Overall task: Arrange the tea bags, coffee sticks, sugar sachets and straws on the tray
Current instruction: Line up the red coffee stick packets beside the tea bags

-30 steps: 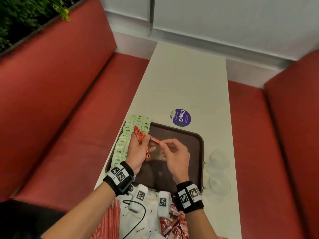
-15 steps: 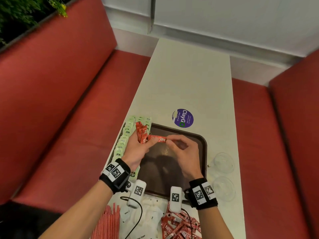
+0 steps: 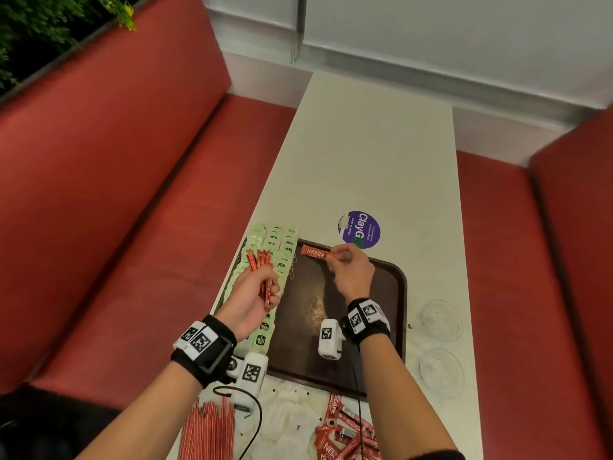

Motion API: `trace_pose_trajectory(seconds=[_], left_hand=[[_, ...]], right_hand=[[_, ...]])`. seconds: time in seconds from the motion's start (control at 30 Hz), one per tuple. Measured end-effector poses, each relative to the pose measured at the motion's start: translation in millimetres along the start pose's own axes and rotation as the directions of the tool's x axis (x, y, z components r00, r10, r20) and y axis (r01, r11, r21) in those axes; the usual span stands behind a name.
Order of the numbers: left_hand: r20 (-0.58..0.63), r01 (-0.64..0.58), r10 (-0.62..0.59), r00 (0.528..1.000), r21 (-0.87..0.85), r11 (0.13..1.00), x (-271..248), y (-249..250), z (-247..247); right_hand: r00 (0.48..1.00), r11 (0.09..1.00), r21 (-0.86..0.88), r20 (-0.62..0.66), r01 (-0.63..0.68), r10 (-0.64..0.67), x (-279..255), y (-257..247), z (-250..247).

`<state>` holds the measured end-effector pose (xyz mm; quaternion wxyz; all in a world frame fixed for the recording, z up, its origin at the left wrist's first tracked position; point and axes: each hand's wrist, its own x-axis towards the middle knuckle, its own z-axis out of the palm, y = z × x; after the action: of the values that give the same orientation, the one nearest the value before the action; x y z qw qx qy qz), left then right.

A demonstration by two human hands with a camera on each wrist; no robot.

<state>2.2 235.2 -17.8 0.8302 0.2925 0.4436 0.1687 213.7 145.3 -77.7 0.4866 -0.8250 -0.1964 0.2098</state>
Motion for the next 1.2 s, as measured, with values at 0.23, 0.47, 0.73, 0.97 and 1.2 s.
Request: trace_pose_trajectory(seconds=[0.23,0.47,0.73,0.97,1.2], left_hand=[[0.038,-0.008,0.009,0.999,-0.028,1.000,-12.5,0.4,-6.7],[0.066,-0.026,0.025,0.997,0.014,1.000,-15.1,-5.8,-9.6],[0.078,-0.057,0.047,0.996,0.126,0.990,-17.5,-8.5,-3.8],[0.105,-0.102,0.078,0.991,0.248,0.963,-16.3,-9.2,-2.2],[0.190,-0.197,0.140,0.972,0.330,0.923,-18.1,-7.6,0.9]], right_hand=[[0.992,0.915,-0.383,0.050,0.130,-0.120,10.1,4.3,18.6],[0.981,0.850,-0.496,0.025,0.178,-0.191,7.5,4.5,24.0],[0.977,0.800,-0.565,0.062,0.202,-0.203,9.4,-0.1,26.5],[0.962,0.999,0.019,0.270,0.043,-0.046,-25.1,-50.6,3.4],[0.901,0.933,0.335,0.434,-0.133,-0.028,-59.9,-46.3,-21.1]])
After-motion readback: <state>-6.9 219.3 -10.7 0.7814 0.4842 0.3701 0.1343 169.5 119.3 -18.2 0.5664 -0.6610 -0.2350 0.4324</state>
